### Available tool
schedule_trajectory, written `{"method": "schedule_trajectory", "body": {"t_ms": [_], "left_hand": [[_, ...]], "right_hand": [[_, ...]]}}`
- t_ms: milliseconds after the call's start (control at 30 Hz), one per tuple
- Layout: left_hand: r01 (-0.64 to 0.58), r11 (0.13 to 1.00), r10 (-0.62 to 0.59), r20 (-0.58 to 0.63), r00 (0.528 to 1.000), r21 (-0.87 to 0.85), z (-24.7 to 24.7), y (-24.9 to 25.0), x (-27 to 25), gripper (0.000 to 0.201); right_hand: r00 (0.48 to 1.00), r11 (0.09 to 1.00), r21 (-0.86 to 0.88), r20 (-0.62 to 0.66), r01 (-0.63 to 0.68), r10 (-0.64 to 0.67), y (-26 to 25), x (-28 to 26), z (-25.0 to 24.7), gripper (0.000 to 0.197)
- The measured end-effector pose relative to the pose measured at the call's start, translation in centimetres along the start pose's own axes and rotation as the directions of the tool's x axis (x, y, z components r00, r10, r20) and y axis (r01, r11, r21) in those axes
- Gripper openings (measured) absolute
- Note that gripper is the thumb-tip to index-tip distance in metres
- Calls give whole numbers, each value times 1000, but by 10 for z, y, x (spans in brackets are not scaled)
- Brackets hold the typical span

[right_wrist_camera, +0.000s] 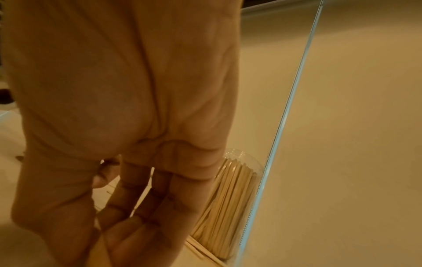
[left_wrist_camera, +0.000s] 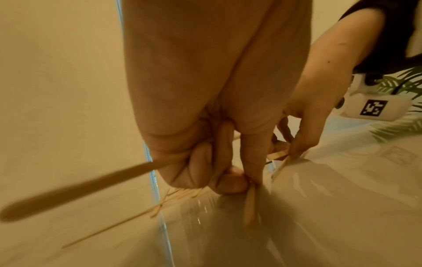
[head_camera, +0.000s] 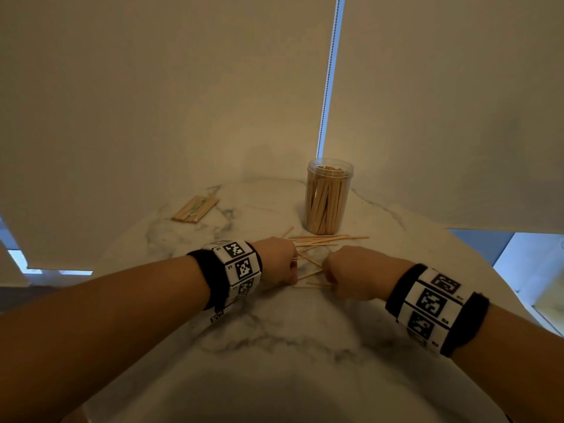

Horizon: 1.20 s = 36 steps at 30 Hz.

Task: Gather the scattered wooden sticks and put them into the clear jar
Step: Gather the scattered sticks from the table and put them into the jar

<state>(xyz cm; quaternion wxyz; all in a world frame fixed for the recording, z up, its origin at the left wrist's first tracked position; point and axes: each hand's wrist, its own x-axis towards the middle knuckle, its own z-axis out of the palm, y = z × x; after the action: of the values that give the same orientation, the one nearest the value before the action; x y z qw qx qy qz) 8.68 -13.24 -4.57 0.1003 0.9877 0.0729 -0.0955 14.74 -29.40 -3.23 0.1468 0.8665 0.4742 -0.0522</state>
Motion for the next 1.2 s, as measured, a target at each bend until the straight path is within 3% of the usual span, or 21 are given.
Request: {"method": "schedule_trajectory", "body": {"t_ms": [133,233,333,400,533,600,667,733,767,867,900,967,1033,1133,1200], "left_hand": [[20,993,-26,46,999,119,-2,3,-6,31],[29,992,-37,60,998,126,-7,2,-13,36],[32,999,-32,-13,999,4,-15,-3,-17,33],[27,982,-41,-70,997,-188,-19,-8,-14,34],[35,752,-108,-72,992,-658,-22,-14,-10,38],[-11,693,-117,-127,985,-721,-23,-14,-11,39],[-45,706,-126,-188,974,-707,-22,-11,-10,46],[-73,668,-142,-222,965,-741,-19,-8,-6,47],[-100,588,-141,-224,964,-803,-17,-6,-4,44],[-179,246,-132,-215,968,-953,-15,7,-3,36],[-186,203,-137,-216,967,-961,-15,12,-2,36],[-193,169,-155,-219,963,-967,-14,18,-1,37],[-189,155,-185,-217,959,-970,-13,17,-1,37],[-159,217,-191,-201,961,-963,-13,14,-3,45],[-123,228,-155,-161,975,-966,-13,15,-6,51]], "right_hand": [[999,1000,-18,-46,23,-24,5,-3,4,5],[997,999,32,-77,30,-28,13,-6,1,11],[989,980,200,-144,9,21,25,-10,-12,4],[973,939,343,-216,-1,79,34,-13,-22,5],[910,738,674,-327,36,254,48,-11,-35,3],[898,583,807,-321,93,301,46,-5,-38,5],[900,426,891,-308,159,309,41,0,-39,7],[898,337,922,-302,190,319,32,6,-39,11],[893,321,926,-305,197,331,28,10,-39,14],[869,339,915,-340,218,359,13,21,-39,16],[867,345,912,-347,223,356,9,25,-40,16],[854,416,884,-376,214,360,6,33,-40,15],[823,520,831,-428,197,373,7,36,-43,31],[848,424,869,-412,255,334,12,36,-51,77],[847,452,859,-413,241,334,10,35,-57,69]]}}
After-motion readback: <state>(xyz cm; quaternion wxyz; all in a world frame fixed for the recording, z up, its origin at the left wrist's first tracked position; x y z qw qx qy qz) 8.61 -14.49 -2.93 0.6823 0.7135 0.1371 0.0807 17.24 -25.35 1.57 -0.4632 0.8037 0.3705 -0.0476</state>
